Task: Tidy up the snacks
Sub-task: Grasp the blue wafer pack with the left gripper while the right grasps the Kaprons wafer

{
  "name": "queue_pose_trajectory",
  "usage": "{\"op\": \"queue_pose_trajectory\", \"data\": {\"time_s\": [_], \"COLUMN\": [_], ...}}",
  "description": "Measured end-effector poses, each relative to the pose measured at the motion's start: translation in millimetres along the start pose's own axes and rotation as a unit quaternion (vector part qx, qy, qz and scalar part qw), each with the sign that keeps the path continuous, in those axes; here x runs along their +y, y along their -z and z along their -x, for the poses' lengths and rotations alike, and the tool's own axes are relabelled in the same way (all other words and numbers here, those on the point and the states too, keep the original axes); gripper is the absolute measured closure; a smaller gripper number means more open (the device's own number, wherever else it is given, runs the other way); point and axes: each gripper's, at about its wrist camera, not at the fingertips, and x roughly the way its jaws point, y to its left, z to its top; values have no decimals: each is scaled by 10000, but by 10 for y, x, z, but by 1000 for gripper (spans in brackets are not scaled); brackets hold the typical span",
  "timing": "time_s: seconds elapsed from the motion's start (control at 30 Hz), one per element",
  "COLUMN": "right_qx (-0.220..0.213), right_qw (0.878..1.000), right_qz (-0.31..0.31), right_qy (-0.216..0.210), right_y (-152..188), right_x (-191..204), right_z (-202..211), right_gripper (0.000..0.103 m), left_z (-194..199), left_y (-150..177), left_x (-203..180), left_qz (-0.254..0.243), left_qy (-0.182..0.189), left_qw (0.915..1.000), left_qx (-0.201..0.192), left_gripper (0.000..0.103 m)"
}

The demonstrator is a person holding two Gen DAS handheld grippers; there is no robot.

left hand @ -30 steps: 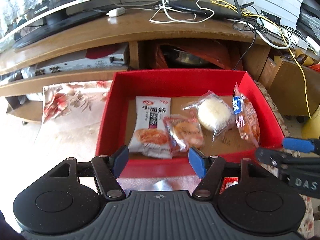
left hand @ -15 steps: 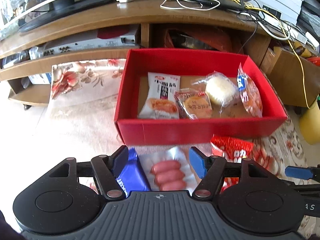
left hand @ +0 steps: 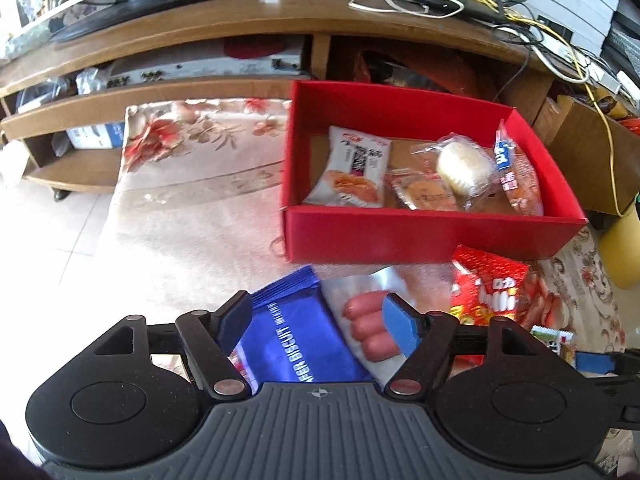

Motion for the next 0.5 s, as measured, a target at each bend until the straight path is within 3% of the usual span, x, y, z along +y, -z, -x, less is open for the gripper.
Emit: {"op": "queue_pose_trajectory", "data": {"time_s": [0.2,0.3,0.5], "right_qx": [-121,-153,-154], "right_qw": [9965,9957,9954], "right_qz": [747,879,941], "right_qy": [344,229,124], "right_y": [40,53,61], "right_x": [155,146,104], "right_z": [-38,-6,8], "right_gripper": [36,45,47], "left_z": [-121,-173,-398], "left_y": [-7,-8,65], "left_x": [147,167,242], "left_qz": [400,516,887], "left_qy": [35,0,19], "left_qw": [9987,9978,9925], "left_qx": [315,419,846], "left_gripper": [20,18,20]}}
